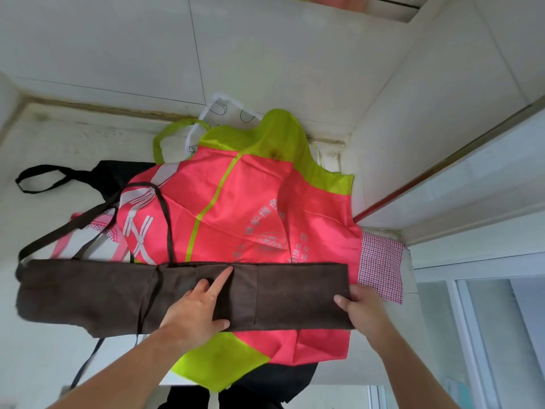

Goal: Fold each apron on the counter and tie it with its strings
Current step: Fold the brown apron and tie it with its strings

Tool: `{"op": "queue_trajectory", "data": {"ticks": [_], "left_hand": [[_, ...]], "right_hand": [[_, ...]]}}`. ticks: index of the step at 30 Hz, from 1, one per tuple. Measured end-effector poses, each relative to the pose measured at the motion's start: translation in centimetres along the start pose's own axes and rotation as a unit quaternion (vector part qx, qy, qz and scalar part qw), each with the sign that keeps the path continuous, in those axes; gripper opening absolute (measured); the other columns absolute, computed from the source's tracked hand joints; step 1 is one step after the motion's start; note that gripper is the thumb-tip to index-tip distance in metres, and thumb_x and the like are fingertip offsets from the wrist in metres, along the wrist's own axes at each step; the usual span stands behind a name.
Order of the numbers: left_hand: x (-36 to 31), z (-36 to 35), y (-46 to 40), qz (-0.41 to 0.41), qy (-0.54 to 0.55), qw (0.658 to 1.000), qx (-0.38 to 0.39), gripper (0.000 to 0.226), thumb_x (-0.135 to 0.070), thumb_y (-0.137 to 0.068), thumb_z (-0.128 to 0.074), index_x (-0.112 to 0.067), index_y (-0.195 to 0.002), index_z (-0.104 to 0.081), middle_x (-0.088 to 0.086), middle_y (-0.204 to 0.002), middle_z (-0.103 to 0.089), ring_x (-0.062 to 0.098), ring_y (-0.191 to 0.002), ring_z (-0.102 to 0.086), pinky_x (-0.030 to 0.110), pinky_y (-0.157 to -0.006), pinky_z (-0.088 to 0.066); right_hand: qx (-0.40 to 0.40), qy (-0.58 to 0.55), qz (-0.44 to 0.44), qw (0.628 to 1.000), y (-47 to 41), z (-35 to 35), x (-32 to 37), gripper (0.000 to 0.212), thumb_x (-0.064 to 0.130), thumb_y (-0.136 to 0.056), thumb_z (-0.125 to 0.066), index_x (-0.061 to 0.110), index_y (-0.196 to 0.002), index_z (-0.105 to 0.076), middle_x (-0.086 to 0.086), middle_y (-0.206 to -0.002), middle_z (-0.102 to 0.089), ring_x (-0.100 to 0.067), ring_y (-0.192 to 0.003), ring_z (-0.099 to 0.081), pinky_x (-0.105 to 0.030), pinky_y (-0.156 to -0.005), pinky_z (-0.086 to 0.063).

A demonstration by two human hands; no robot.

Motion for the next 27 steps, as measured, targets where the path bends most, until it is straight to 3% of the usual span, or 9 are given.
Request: {"op": "queue_trajectory", "data": {"ticks": [3, 6, 10, 13, 16, 20, 22, 24, 27], "left_hand": [[-0.6, 0.0, 0.1, -0.003, -0.017, 1.0, 0.003, 0.124, -0.06, -0.084, -0.073, -0.059, -0.147, 0.034, -0.003, -0.146, -0.038, 0.025, -0.125, -0.055, 0.043, -0.099, -0.054], [-0.9, 0.2, 0.1, 0.004, -0.021, 1.0, 0.014, 0.124, -0.061, -0.084, -0.072, -0.059, -0.146, 0.036, -0.002, -0.148, -0.037, 0.025, -0.126, -0.056, 0.043, -0.097, -0.056], [-1.2, 0.6, 0.4, 0.012, -0.005, 0.999, 0.034, 0.128, -0.058, -0.079, -0.075, -0.062, -0.144, 0.036, -0.002, -0.142, -0.04, 0.026, -0.122, -0.059, 0.042, -0.096, -0.056], [-1.3, 1.1, 0.4, 0.016, 0.076, 0.995, 0.06, 0.133, -0.046, -0.073, -0.08, -0.069, -0.141, 0.033, -0.002, -0.124, -0.048, 0.021, -0.104, -0.066, 0.038, -0.092, -0.056], [-1.3, 2.1, 0.3, -0.002, 0.194, 0.979, 0.066, 0.121, -0.034, -0.08, -0.08, -0.072, -0.148, 0.013, -0.006, -0.108, -0.06, 0.008, -0.085, -0.067, 0.024, -0.081, -0.055], [-1.5, 4.4, 1.7, 0.022, 0.433, 0.9, 0.046, 0.065, -0.049, -0.083, -0.079, -0.037, -0.142, -0.055, -0.001, -0.106, -0.073, 0.013, -0.081, -0.072, 0.04, -0.084, -0.062], [-1.9, 5.2, 3.0, 0.052, 0.596, 0.795, 0.103, 0.081, -0.074, -0.07, -0.075, -0.016, -0.126, -0.069, 0.012, -0.114, -0.075, 0.025, -0.094, -0.075, 0.047, -0.086, -0.062], [-2.9, 6.8, 4.4, 0.028, 0.674, 0.722, 0.157, 0.084, -0.078, -0.08, -0.059, -0.01, -0.129, -0.07, 0.016, -0.121, -0.074, 0.035, -0.107, -0.072, 0.047, -0.087, -0.062], [-1.6, 9.2, 5.9, 0.015, 0.679, 0.723, 0.125, 0.056, -0.058, -0.096, -0.064, -0.008, -0.117, -0.074, 0.021, -0.117, -0.073, 0.038, -0.107, -0.069, 0.048, -0.09, -0.058]], "right_hand": [[-0.06, -0.106, -0.007, 0.992, 1.5, 0.3, -0.2, 0.009, 0.012, -0.101, -0.066, 0.009, -0.093, -0.065, -0.013, -0.081, -0.066, -0.027, -0.061, -0.063, -0.027, -0.043, -0.05], [-0.001, -0.128, -0.047, 0.991, 2.4, -1.3, -1.3, 0.007, 0.017, -0.098, -0.071, 0.012, -0.102, -0.067, -0.014, -0.072, -0.069, -0.025, -0.049, -0.058, -0.033, -0.049, -0.053], [-0.039, -0.13, -0.003, 0.991, 3.7, 0.1, -0.5, 0.004, 0.009, -0.097, -0.07, 0.007, -0.093, -0.069, -0.007, -0.058, -0.057, -0.02, -0.044, -0.045, -0.032, -0.049, -0.042], [-0.074, -0.176, 0.044, 0.981, 5.4, 1.1, 1.7, 0.009, 0.005, -0.095, -0.072, 0.014, -0.092, -0.073, -0.004, -0.062, -0.063, -0.018, -0.05, -0.052, -0.031, -0.048, -0.044], [-0.079, -0.235, 0.098, 0.964, 7.7, 1.2, 5.1, 0.026, -0.002, -0.093, -0.069, 0.022, -0.087, -0.073, -0.024, -0.078, -0.066, -0.024, -0.055, -0.054, -0.037, -0.058, -0.046], [-0.089, -0.175, 0.212, 0.957, 11.9, -1.4, 11.6, 0.035, -0.007, -0.09, -0.07, 0.027, -0.095, -0.07, -0.001, -0.082, -0.071, -0.016, -0.073, -0.067, -0.033, -0.07, -0.054], [-0.08, -0.114, 0.281, 0.95, 14.5, -4.7, 14.7, 0.03, 0.004, -0.089, -0.071, 0.028, -0.105, -0.068, 0.008, -0.091, -0.073, -0.01, -0.083, -0.069, -0.024, -0.076, -0.054], [-0.063, -0.017, 0.358, 0.931, 16.7, -8.7, 17.1, 0.031, 0.02, -0.085, -0.067, 0.031, -0.113, -0.065, 0.014, -0.099, -0.071, -0.004, -0.09, -0.068, -0.021, -0.08, -0.053], [-0.024, 0.164, 0.471, 0.866, 19.5, -16.3, 19.4, 0.035, 0.026, -0.081, -0.062, 0.024, -0.115, -0.061, 0.009, -0.102, -0.065, -0.016, -0.095, -0.062, -0.034, -0.083, -0.055]]}}
Point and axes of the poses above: each hand's wrist, its own y-axis away from the middle knuckle, its own z-axis out of the back of the hand, x = y × z, the point moved 8 cm from there along -y, towards the middle knuckle
